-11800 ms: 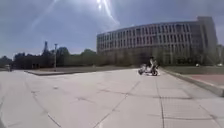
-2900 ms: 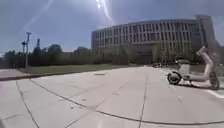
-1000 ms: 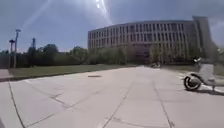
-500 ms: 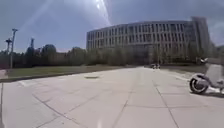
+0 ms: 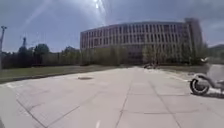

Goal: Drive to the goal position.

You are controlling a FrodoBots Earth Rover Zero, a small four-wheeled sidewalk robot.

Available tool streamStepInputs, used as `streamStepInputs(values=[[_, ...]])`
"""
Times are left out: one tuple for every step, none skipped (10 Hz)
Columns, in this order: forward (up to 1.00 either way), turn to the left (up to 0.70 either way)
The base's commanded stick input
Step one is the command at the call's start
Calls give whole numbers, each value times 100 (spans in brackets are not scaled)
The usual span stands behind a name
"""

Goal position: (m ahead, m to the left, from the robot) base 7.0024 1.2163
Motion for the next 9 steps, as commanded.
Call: streamStepInputs(values=[[50, -16], [50, -5], [50, -1], [50, 0], [50, 0], [50, -18], [50, -6], [50, -7], [50, -16]])
